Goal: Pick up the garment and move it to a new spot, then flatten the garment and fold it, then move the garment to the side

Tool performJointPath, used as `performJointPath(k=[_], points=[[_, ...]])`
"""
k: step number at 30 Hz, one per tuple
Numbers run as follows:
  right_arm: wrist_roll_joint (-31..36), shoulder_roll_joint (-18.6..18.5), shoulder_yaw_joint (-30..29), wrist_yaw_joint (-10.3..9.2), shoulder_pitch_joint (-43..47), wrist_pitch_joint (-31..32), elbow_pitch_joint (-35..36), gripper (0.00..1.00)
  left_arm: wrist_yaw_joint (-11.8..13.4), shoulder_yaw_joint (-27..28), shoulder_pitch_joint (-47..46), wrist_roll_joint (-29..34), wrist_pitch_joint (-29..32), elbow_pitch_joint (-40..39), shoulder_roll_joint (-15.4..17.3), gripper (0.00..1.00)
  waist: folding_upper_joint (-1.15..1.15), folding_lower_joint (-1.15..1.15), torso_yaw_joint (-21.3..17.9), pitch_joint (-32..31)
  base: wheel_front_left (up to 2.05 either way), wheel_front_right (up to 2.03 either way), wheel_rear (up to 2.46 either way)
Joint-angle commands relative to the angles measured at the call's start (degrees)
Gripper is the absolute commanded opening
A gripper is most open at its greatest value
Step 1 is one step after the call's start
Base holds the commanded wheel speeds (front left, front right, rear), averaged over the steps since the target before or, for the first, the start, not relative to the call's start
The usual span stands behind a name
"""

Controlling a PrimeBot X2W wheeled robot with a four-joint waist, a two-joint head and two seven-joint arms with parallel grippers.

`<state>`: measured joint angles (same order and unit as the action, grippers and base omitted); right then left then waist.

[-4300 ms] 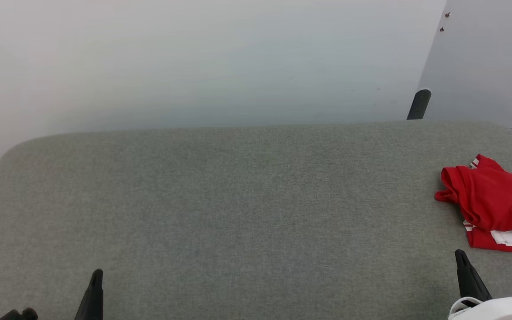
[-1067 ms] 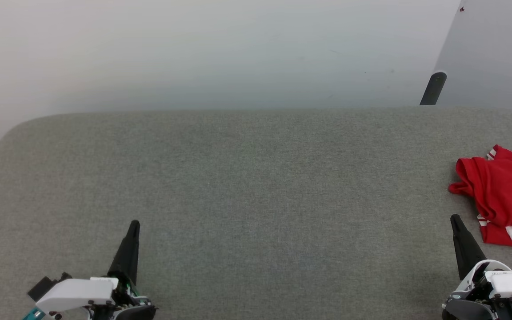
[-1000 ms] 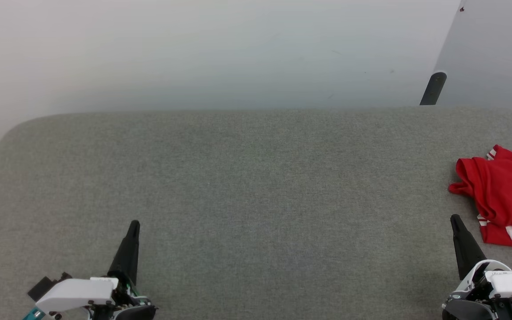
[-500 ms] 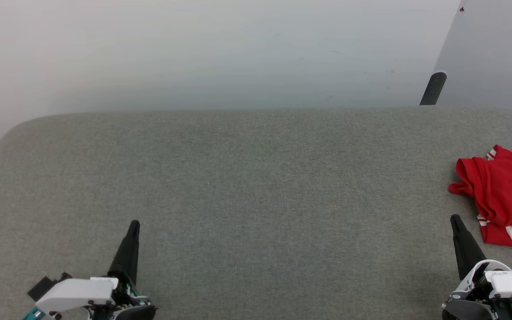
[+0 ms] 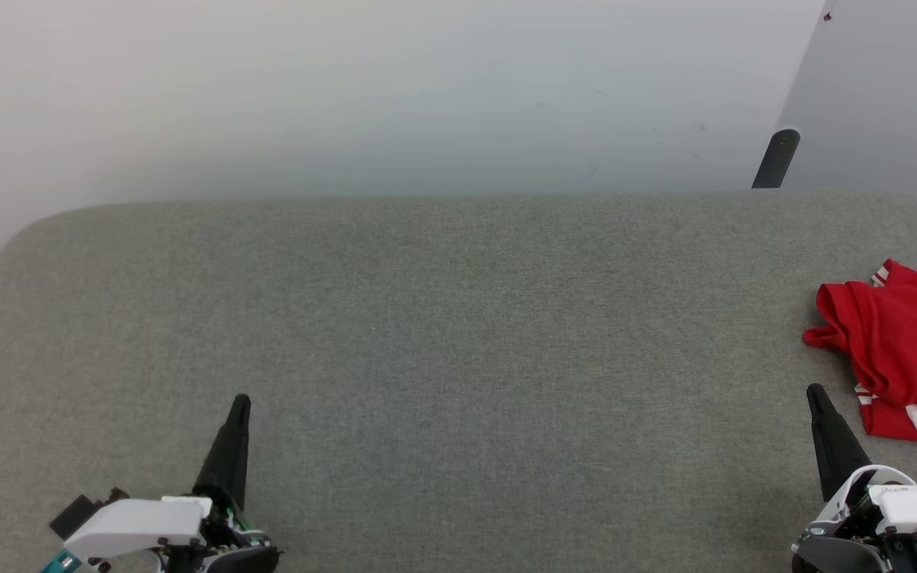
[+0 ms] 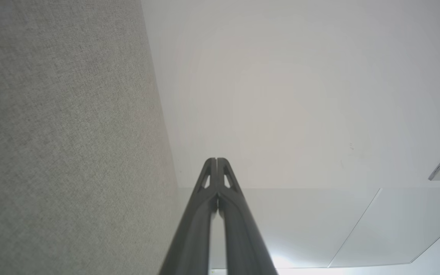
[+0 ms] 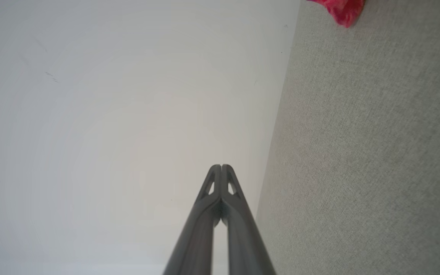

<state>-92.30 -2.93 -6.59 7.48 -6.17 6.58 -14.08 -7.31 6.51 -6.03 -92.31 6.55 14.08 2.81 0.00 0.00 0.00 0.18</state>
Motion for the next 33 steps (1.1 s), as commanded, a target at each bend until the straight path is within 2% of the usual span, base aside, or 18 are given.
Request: performJointPath(k=[1,33], points=[[-0.2,0.18,0.01,0.02,-0.17,0.12,0.13,0.0,-0.32,0.13,-0.58,-0.15,0.19,0.07,-0.03,0.0,0.0,0.0,0.0,0.0,0.0,0.0,0.0],[-0.21,0.18,0.01,0.02,-0.17,0.11,0.13,0.0,-0.33,0.14,-0.58,-0.12,0.21,0.06,-0.04,0.0,0.0,0.0,0.0,0.0,0.0,0.0,0.0]])
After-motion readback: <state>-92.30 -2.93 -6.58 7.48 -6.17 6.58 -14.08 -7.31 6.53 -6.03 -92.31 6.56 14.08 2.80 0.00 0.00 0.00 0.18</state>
